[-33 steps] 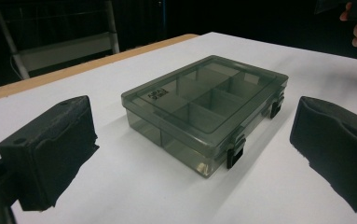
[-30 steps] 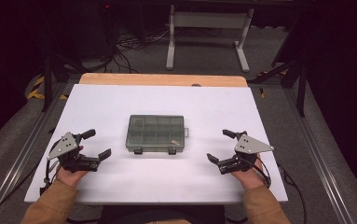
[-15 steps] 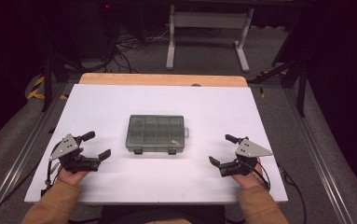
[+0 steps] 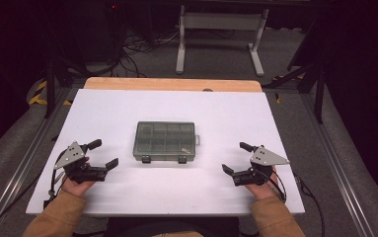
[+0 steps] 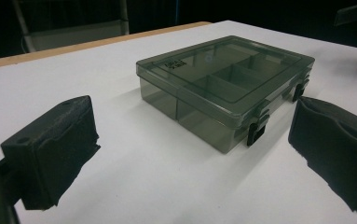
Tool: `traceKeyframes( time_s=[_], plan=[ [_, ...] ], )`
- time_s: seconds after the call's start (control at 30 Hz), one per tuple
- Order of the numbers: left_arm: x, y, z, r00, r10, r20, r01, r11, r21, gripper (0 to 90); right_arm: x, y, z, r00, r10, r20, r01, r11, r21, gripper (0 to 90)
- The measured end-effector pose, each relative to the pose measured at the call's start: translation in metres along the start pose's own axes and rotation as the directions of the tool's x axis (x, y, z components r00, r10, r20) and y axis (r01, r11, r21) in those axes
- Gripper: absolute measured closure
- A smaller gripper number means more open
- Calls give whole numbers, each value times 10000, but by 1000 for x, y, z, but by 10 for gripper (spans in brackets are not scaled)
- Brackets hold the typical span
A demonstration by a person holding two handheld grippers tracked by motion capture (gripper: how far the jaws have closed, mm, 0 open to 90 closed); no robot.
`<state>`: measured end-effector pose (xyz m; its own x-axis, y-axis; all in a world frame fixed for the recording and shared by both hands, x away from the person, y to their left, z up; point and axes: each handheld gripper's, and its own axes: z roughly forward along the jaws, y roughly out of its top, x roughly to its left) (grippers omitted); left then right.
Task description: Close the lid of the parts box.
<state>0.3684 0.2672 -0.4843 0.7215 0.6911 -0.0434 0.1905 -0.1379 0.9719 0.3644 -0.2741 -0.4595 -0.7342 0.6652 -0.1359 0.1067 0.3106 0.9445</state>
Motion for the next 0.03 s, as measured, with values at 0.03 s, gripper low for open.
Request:
traceKeyframes(
  time_s=[0.03],
  plan=[
    [0, 0, 0, 10000, 0, 0, 0, 10000, 0, 19, 0, 0, 0, 10000, 22, 2, -22, 10000, 7, 0]
  ],
)
